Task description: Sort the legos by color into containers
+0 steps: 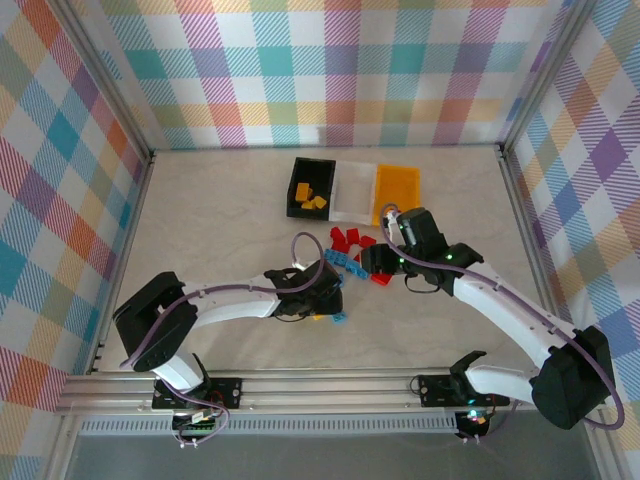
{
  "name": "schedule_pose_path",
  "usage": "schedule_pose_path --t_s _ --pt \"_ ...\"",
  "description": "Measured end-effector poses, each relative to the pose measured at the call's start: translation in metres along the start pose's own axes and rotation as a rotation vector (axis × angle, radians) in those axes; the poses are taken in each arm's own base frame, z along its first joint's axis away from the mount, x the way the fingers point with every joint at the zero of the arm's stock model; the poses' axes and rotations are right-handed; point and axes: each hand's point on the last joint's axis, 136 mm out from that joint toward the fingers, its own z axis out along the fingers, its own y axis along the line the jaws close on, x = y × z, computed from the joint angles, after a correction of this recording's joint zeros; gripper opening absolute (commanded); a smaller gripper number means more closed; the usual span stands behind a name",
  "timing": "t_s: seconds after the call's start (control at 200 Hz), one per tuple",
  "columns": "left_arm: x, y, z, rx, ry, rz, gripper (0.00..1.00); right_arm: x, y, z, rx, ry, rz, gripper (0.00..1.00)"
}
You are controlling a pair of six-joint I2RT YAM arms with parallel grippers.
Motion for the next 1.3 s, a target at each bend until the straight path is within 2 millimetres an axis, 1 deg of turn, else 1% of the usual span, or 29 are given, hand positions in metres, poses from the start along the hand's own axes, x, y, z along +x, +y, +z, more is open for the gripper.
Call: schedule_pose_path --t_s 0.135,0.225,0.33,0.44,0.545,0.71,0.94,1.075,1.18,1.3 --pt "0.001 0.009 0.002 -0.043 -0.002 0.006 0.83 0.0 0.0 0.0 0.0 0.0 -0.003 0.55" --pt "0.002 0.011 0.007 -0.065 0.0 0.011 0.8 0.0 0.0 0.0 0.0 0.0 -0.004 0.55" --pt "0.004 0.016 0.013 -0.095 0.009 0.017 0.75 0.002 -0.001 0.001 0.001 0.001 -0.003 0.55" --pt "0.002 0.016 0.013 -0.102 0.005 0.018 0.69 0.007 -0.004 0.002 0.006 0.011 0.0 0.55" --pt "0.003 0.02 0.013 -0.121 0.006 0.024 0.62 0.01 -0.006 0.004 0.009 0.017 0.002 0.55" --pt "0.004 0.024 0.012 -0.137 0.004 0.032 0.52 0.01 -0.006 0.004 0.008 0.015 0.002 0.56" --pt "0.008 0.033 0.009 -0.144 0.001 0.046 0.35 0.01 -0.006 0.004 0.009 0.015 0.007 0.56" --pt "0.008 0.034 0.006 -0.141 0.003 0.055 0.29 0.01 -0.006 0.004 0.008 0.015 0.017 0.56" --pt "0.009 0.037 0.002 -0.149 0.007 0.063 0.28 0.01 -0.006 0.004 0.009 0.016 0.021 0.56" --pt "0.008 0.043 -0.011 -0.156 0.001 0.078 0.28 0.014 -0.008 0.007 0.012 0.022 0.025 0.56"
